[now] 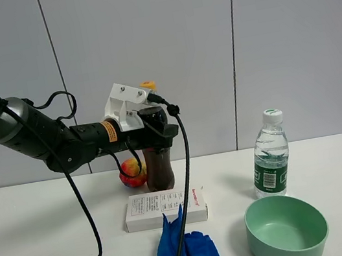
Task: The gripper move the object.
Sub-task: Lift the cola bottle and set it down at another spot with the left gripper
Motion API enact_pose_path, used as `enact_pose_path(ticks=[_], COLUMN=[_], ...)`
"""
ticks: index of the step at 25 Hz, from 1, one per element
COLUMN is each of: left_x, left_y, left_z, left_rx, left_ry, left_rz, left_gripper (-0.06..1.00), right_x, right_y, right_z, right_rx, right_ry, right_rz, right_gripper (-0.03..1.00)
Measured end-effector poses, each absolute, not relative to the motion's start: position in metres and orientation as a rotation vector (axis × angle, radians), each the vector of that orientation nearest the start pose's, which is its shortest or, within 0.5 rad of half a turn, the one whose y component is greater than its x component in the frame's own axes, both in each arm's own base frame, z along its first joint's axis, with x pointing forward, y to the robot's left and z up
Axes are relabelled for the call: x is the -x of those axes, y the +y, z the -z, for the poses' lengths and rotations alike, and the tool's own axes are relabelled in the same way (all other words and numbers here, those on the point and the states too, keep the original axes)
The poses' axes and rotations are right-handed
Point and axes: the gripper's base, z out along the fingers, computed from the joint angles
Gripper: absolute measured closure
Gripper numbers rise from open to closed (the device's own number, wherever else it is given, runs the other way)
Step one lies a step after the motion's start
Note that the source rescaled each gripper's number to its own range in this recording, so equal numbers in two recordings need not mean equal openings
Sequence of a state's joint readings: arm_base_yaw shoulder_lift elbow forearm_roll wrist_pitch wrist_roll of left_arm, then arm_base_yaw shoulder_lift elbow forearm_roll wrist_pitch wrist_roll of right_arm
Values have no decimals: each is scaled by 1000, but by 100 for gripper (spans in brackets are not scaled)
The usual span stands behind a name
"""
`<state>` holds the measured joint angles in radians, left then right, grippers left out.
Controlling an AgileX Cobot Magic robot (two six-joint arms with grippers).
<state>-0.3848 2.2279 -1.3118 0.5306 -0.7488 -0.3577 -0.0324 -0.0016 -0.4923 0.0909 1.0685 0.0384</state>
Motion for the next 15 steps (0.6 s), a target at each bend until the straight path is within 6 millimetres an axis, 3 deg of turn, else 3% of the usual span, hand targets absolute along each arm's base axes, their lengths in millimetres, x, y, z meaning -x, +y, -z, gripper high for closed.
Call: enact_pose_path(ticks=[9,12,15], left_x=[-427,-427,-427], left_y=[-207,-208,-207], left_z=[-150,-150,-150], left_rx=[-600,-600,-600], left_ry=[1570,1569,1570], left_rz=[574,575,574], left_gripper=[78,65,45], right_x=[5,5,5], right_y=[7,7,7], right_z=[-275,-275,-275], right_rx=[-69,-69,-69], right_ry=[2055,2055,2055], right_rz=[-113,-113,-113], right_gripper=[-3,-3,-3])
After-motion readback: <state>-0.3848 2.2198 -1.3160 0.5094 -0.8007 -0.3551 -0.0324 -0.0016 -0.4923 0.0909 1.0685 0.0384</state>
